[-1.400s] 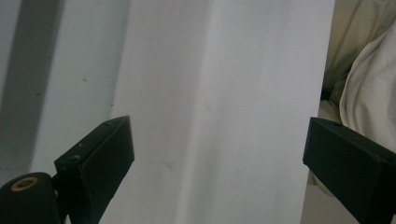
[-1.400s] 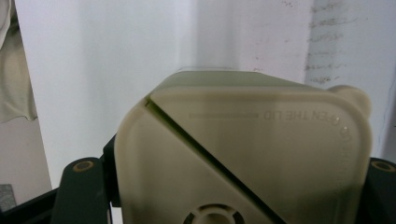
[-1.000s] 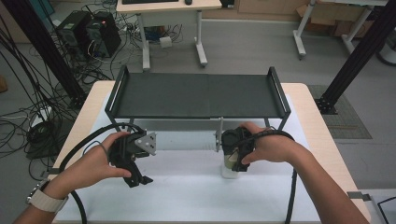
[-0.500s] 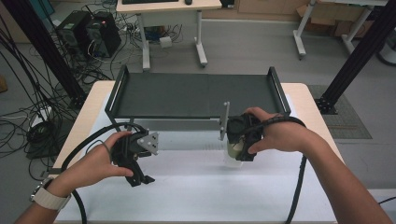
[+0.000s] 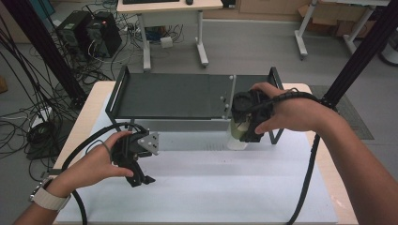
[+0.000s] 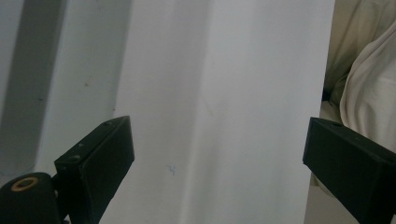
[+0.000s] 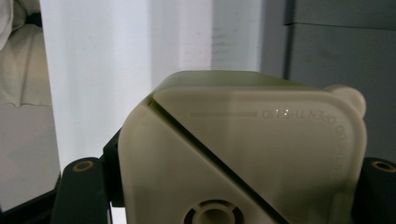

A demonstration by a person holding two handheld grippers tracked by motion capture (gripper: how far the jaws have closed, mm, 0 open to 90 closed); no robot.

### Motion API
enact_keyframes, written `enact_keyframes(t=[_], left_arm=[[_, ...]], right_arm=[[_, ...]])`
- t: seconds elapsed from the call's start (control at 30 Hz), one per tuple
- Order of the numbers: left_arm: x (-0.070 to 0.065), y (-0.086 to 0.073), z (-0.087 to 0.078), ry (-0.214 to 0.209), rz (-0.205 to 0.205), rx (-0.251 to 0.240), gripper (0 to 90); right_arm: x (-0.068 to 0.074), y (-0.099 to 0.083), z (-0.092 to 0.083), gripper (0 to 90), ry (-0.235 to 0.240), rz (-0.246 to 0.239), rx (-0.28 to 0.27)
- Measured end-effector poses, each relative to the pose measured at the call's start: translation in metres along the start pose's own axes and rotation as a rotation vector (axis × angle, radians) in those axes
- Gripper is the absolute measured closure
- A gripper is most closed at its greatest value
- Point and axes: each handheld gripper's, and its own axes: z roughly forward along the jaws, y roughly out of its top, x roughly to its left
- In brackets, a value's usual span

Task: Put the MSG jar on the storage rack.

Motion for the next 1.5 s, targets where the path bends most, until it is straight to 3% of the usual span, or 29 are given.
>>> enact_keyframes(t=[0.3,0.63,0.73,0.93,1.23,1.5], left_arm=[[0.0,0.001,-0.001,0.0,0.002,0.002,9.0],[-0.003,0.001,-0.001,0.003,0.0,0.008,8.9],[-0.001,0.001,-0.001,0.0,0.001,0.015,8.9],[0.001,0.0,-0.001,-0.001,-0.006,0.011,9.1],[0.004,0.001,0.0,-0.001,-0.023,0.017,9.1],[0.009,-0.002,0.002,0.0,-0.044,0.013,9.1]], right_arm=[[-0.03,0.008,-0.018,29.4,-0.013,0.014,0.011],[-0.068,0.011,-0.018,29.4,-0.015,0.035,0.011],[-0.086,0.012,-0.015,29.5,-0.008,0.041,0.006],[-0.107,0.015,-0.008,29.5,0.0,0.054,0.014],[-0.152,0.019,0.014,29.4,0.044,0.065,0.013],[-0.171,0.022,0.022,29.4,0.062,0.068,0.014]])
